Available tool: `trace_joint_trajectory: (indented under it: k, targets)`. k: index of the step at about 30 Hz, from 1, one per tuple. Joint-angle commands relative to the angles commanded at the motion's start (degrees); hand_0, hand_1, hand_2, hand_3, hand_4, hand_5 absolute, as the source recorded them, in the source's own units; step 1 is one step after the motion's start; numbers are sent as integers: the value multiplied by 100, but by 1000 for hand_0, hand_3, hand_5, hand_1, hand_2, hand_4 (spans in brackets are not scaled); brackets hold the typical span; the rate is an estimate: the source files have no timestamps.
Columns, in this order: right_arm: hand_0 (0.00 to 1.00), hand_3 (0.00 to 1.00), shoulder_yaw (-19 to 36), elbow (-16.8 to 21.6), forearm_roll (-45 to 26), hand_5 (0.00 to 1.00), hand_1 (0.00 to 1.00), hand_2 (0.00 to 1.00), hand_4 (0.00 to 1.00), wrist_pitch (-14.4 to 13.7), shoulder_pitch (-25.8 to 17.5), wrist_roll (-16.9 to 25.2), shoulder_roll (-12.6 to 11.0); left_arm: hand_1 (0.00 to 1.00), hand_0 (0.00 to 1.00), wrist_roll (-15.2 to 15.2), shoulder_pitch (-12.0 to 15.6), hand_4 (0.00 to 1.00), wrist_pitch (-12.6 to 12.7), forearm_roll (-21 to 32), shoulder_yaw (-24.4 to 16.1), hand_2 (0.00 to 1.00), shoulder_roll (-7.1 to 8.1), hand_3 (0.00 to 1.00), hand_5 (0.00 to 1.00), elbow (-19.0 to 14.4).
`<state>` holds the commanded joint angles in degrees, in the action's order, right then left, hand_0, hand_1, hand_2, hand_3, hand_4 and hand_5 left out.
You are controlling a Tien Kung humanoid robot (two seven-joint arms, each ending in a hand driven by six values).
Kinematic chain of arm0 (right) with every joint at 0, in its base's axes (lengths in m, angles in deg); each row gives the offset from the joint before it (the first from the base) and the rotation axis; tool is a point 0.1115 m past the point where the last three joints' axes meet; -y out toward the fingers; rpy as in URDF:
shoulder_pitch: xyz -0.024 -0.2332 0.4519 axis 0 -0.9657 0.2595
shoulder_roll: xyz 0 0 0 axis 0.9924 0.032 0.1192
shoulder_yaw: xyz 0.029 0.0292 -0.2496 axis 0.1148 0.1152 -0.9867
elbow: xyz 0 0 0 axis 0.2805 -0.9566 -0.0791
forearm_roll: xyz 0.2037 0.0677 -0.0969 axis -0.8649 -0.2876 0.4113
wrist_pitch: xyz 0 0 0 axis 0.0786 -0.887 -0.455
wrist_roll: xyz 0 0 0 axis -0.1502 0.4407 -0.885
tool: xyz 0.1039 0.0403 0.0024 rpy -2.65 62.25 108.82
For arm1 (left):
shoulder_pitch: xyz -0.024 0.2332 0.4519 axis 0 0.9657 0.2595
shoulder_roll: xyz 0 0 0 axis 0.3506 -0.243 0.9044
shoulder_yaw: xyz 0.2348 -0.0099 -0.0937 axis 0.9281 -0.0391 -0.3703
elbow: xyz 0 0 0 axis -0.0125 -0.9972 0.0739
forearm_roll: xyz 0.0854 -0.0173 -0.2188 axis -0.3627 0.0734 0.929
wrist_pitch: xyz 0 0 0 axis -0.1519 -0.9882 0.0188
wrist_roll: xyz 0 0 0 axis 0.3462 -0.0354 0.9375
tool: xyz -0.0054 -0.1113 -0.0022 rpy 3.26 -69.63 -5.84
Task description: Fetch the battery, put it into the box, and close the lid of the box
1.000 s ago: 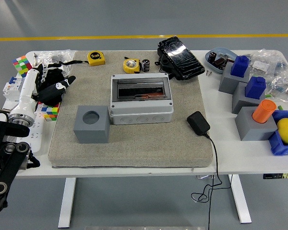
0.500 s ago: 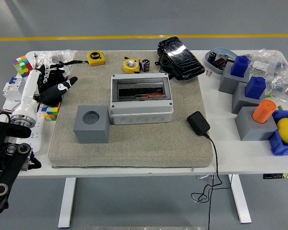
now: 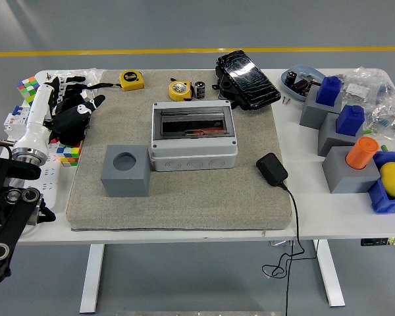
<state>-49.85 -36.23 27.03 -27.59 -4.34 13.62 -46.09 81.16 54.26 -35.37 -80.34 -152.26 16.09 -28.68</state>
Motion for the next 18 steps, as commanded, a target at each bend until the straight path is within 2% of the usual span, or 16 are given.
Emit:
trace_joint_trajectory:
  k: [5,12,18]
  targets:
    - [544,544,20,-28,-39,475,599,584,922,-24,-33,-6,-91,695,717,16,-30,998,-9,1,114,650,-91,655,398,14]
    - [544,544,209,33,119,476,598,584,922,-12,31,23,-42,696,716,9,-152,998,-3,46,324,649,-17,652,392,37]
    - [544,543,141,67,156,475,599,585,921,-15,87,9,-107,696,716,19,-190,998,-8,51,336,648,-23,651,389,11]
